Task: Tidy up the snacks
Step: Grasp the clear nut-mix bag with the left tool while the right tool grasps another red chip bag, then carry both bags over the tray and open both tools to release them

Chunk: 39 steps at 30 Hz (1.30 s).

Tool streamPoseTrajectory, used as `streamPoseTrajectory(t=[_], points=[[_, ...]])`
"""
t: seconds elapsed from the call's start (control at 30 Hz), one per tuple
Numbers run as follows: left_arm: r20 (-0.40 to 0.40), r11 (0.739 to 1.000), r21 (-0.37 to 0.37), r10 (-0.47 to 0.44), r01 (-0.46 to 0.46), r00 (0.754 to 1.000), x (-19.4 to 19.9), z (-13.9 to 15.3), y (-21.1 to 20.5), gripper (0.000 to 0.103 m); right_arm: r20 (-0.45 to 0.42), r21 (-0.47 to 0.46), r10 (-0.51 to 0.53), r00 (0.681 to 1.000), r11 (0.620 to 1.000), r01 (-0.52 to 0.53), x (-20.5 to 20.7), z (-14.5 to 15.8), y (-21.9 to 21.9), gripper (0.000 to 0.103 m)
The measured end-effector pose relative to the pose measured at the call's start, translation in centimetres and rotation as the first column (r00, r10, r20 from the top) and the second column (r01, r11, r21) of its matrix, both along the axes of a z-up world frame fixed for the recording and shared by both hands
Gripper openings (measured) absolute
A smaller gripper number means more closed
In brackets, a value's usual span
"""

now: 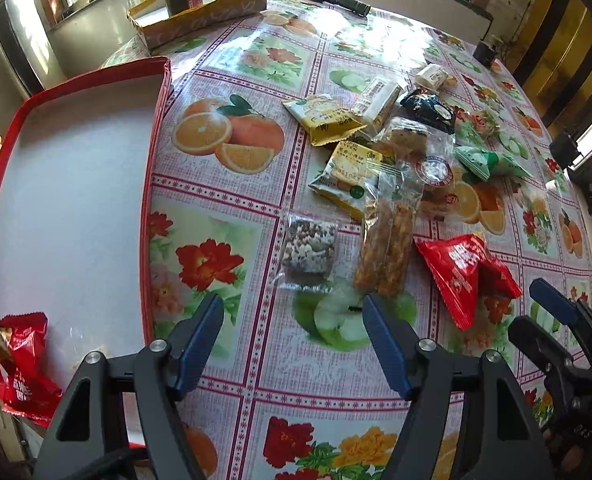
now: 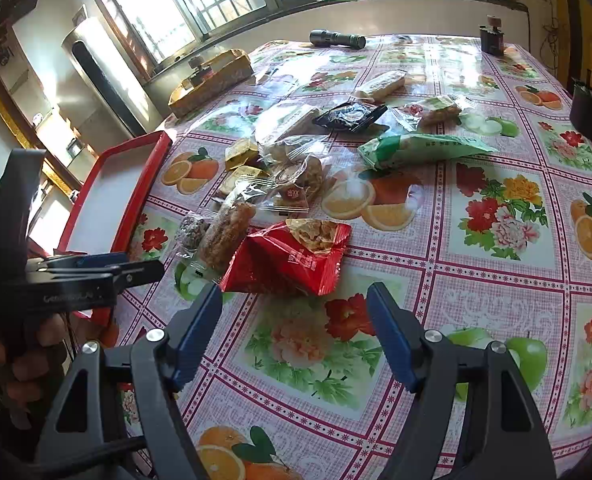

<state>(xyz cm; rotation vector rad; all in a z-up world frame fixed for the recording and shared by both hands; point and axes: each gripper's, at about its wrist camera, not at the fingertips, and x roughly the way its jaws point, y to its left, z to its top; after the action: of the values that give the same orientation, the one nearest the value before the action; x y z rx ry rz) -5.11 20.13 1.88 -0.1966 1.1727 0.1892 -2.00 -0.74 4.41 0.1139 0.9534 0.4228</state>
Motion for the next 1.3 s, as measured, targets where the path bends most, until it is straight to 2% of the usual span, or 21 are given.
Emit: streamPoseTrajectory(t=[0.1,0.4,0.47,0.63,0.77,0.83,0.9,0.97,1.0,1.3], points=[[-0.01,1.0,0.016,0.003,-0.003,1.0,1.2,-0.6,0.3,0.072,-0.002,-0.015,0.018,1.0,1.0,-0.018,0.7,-0.4,0.4,0.078],[-0.037,1.0,0.003,-0.002,0.002,0.999,3.0,-2.2,0.9,0.072,-0.025,-0.074,0.065,0.998,0.995,-0.067,3.3,-1.7,2.5,0.09],[-0.03,1.0,0.024,-0.011,0.012,1.0,3.2,-2.3,0.7,0.073,-0.032,-0.088,0.076,0.997,0.993,-0.079,3.9,-2.0,3.3,0.093],[-0.02,0.998,0.058,-0.038,0.039,0.999,3.5,-2.5,0.0,0.073,-0.053,-0.115,0.075,0.996,0.99,-0.081,5.1,-3.2,4.2,0.093],[-0.012,0.994,0.089,-0.062,0.063,0.998,3.7,-2.8,-0.7,0.072,-0.028,-0.135,0.08,0.996,0.987,-0.083,4.9,-3.4,4.2,0.087],[-0.003,0.993,0.088,-0.078,0.078,0.997,3.7,-2.7,-1.0,0.065,-0.023,-0.138,0.083,0.996,0.987,-0.085,4.8,-3.4,4.0,0.085],[0.008,0.993,0.08,-0.091,0.09,0.996,3.7,-2.7,-1.2,0.057,-0.014,-0.151,0.079,0.997,0.985,-0.08,4.7,-3.4,3.8,0.079],[0.023,0.993,0.062,-0.099,0.097,0.995,3.9,-2.6,-1.2,0.038,-0.007,-0.152,0.074,0.997,0.986,-0.074,4.4,-3.3,3.4,0.074],[0.027,0.994,0.058,-0.098,0.097,0.995,3.9,-2.6,-1.1,0.033,-0.003,-0.151,0.07,0.998,0.986,-0.07,4.4,-3.3,3.3,0.067],[0.03,0.996,0.004,-0.092,0.092,0.995,2.7,-2.4,-1.2,0.031,-0.001,-0.09,0.014,1.0,0.996,-0.014,3.3,-2.5,0.8,0.065]])
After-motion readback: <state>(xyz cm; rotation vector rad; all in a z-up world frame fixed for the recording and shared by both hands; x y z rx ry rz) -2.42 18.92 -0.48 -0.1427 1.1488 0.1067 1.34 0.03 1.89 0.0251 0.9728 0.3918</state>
